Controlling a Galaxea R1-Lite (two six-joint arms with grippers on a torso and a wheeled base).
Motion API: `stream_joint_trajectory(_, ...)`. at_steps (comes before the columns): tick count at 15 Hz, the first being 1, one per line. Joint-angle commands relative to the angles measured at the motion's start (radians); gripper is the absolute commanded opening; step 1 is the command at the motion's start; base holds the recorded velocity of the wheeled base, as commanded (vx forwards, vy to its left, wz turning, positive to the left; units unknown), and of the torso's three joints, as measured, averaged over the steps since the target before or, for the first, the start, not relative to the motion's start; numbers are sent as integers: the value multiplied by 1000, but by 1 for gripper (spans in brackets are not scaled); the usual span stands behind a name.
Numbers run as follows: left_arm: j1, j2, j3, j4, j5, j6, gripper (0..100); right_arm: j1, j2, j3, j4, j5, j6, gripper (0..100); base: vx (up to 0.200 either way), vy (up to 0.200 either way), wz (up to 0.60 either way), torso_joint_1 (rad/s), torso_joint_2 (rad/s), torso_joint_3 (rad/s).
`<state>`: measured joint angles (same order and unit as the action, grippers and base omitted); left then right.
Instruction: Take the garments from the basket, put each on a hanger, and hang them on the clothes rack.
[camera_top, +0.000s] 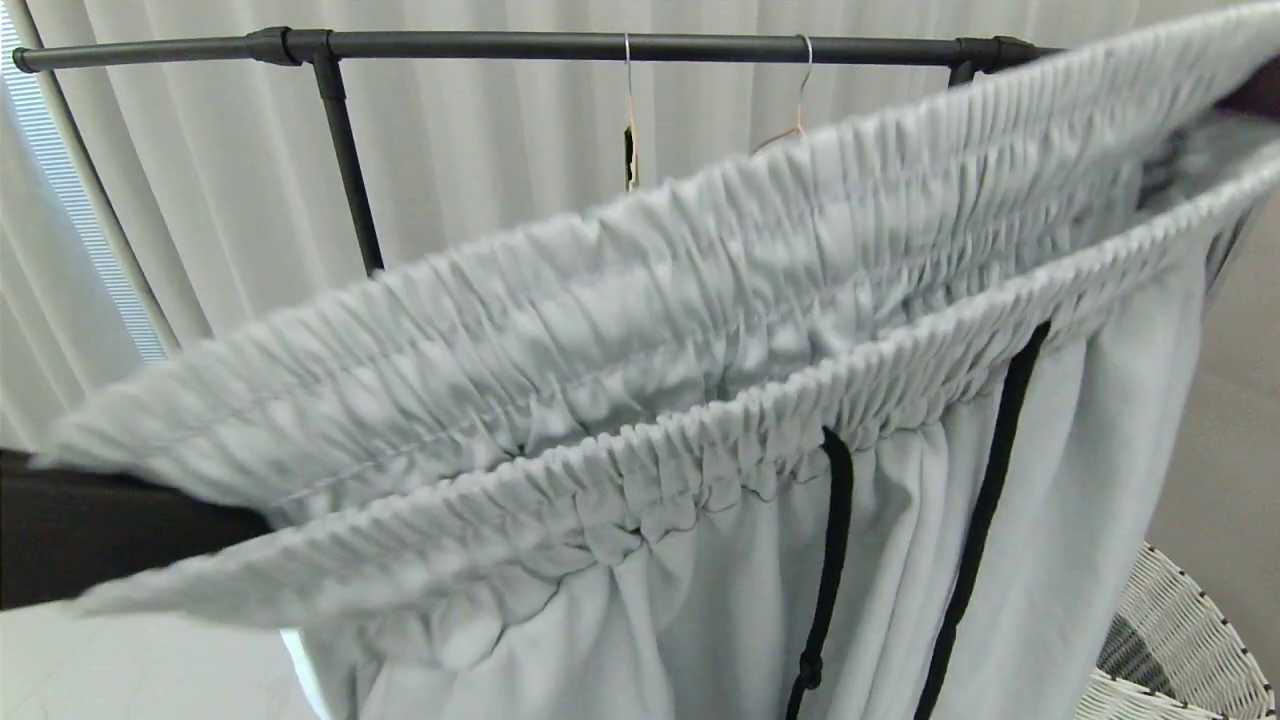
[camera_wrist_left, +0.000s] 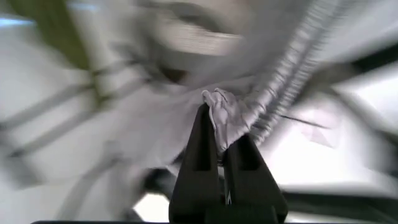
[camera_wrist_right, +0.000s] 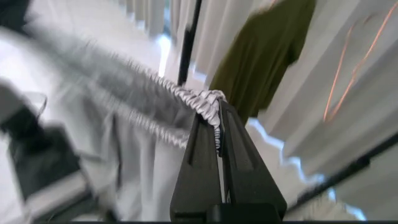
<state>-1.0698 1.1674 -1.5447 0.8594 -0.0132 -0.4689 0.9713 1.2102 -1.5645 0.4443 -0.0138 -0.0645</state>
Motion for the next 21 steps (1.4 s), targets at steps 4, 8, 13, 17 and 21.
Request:
stream_joint_trajectory(4, -95, -94, -95, 10, -88, -62, 0, -43, 114, 24, -148, 17, 0, 0, 0, 0, 0, 0, 0, 0)
stream_joint_trajectory(8, -13, -17, -51, 9, 229, 214, 0, -175, 83, 18, -85, 14, -6, 0, 0, 0, 0, 0, 0, 0)
stream_joint_trajectory(13, 165, 101, -32, -255, 294, 357, 0, -217, -34, -19, 251, 45, -5, 0, 0, 0, 0, 0, 0, 0)
stream_joint_trajectory(17, 166, 103, -28, -255, 295, 355, 0, -212, -47, -8, 251, 51, -1, 0, 0, 0, 0, 0, 0, 0)
stream_joint_trajectory(21, 166, 126, -32, -264, 294, 355, 0, -180, -60, -5, 257, 52, -1, 0, 0, 0, 0, 0, 0, 0)
